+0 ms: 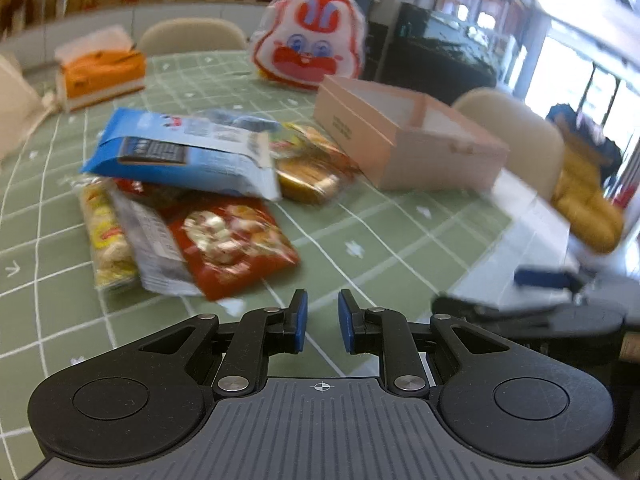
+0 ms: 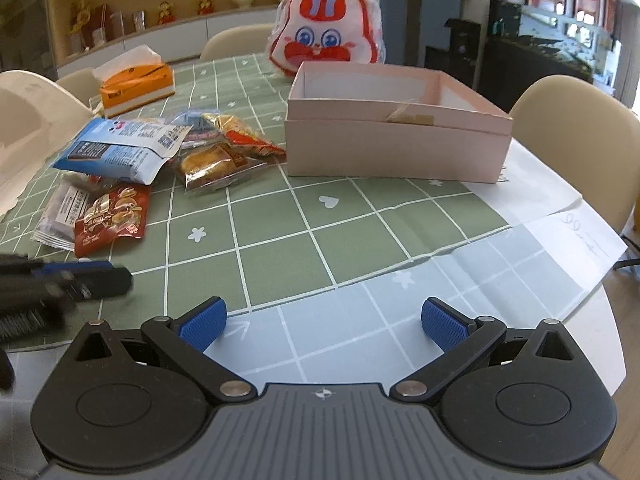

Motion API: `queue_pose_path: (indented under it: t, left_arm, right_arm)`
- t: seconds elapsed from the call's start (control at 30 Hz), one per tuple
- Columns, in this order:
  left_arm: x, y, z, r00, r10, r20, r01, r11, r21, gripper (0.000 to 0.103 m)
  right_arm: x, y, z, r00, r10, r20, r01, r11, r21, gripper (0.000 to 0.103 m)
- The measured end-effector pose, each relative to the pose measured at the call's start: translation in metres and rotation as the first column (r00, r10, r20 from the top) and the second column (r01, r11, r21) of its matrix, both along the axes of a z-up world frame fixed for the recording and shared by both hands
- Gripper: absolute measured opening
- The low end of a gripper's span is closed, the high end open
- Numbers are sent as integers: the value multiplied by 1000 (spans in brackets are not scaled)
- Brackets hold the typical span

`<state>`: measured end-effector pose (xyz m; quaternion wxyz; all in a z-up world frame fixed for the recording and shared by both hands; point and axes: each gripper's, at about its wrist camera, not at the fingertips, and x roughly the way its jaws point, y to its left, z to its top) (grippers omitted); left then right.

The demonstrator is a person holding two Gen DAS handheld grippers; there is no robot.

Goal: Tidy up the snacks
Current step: 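Reach into the snack pile and grasp the yellow-wrapped snack bar with the left tool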

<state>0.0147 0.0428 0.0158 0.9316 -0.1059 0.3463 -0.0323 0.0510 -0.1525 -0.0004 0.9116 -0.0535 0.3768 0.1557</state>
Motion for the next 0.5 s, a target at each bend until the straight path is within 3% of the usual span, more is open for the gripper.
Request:
queue_pose_path:
  t: [0.13,0.23,0.4,0.5]
  left_arm:
    - [4,46,13,979,201,-9,-201,979,-30,21]
    - [2,80,22,978,209,7,-208,975,-84,21]
    - [-6,116,30,964,253,80,-253,967,-12,21]
    - [-8,129,29,959,266,94,-265,964,-24,21]
  right_arm:
    - [3,4,1,1000,8,-8,-8,1000,-5,103]
    - [13,9,4,998,48,-42,-49,999,-12,102]
    - [24,34,15,997,74,-30,-73,997,31,102]
    - [25,61,21,990,140,-15,-139,989,55,102]
